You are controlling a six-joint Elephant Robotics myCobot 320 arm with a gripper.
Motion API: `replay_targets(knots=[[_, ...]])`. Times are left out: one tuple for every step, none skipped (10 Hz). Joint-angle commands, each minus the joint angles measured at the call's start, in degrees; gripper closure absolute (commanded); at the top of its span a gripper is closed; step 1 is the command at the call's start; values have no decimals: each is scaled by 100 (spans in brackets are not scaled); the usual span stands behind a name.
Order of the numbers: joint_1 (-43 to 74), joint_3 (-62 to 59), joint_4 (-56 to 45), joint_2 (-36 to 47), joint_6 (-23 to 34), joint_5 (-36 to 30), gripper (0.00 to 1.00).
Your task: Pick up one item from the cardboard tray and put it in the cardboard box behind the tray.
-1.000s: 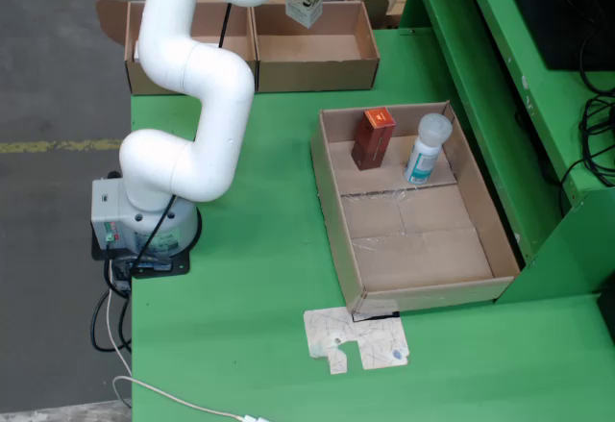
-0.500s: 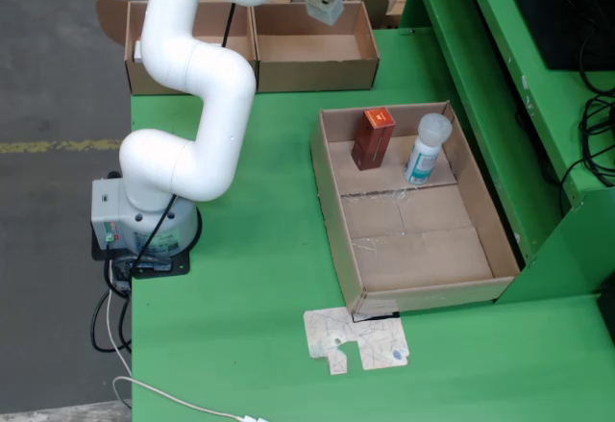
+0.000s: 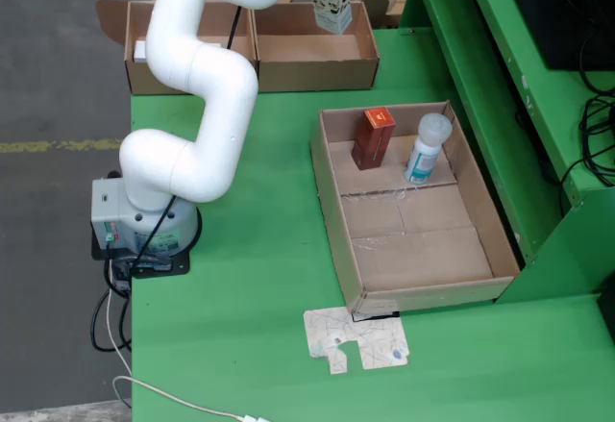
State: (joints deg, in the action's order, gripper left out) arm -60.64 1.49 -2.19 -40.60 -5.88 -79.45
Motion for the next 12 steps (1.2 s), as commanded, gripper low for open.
replay_targets(knots=[[281, -149, -133, 160, -118, -532, 100], [242, -150, -40, 173, -188, -528, 100], [143, -149, 14, 184, -222, -418, 100], [122, -148, 94, 135, -151, -331, 100], [133, -150, 162, 58, -114, -289, 100], [133, -150, 162, 58, -114, -288, 100], [133, -149, 289, -76, -8, -160, 100], [118, -149, 529, -218, 140, 70, 100], [64, -150, 753, -323, 302, 349, 100], [27, -149, 949, -423, 428, 541, 100], [-2, -149, 1065, -480, 493, 658, 100], [-50, -149, 988, -408, 324, 520, 100]])
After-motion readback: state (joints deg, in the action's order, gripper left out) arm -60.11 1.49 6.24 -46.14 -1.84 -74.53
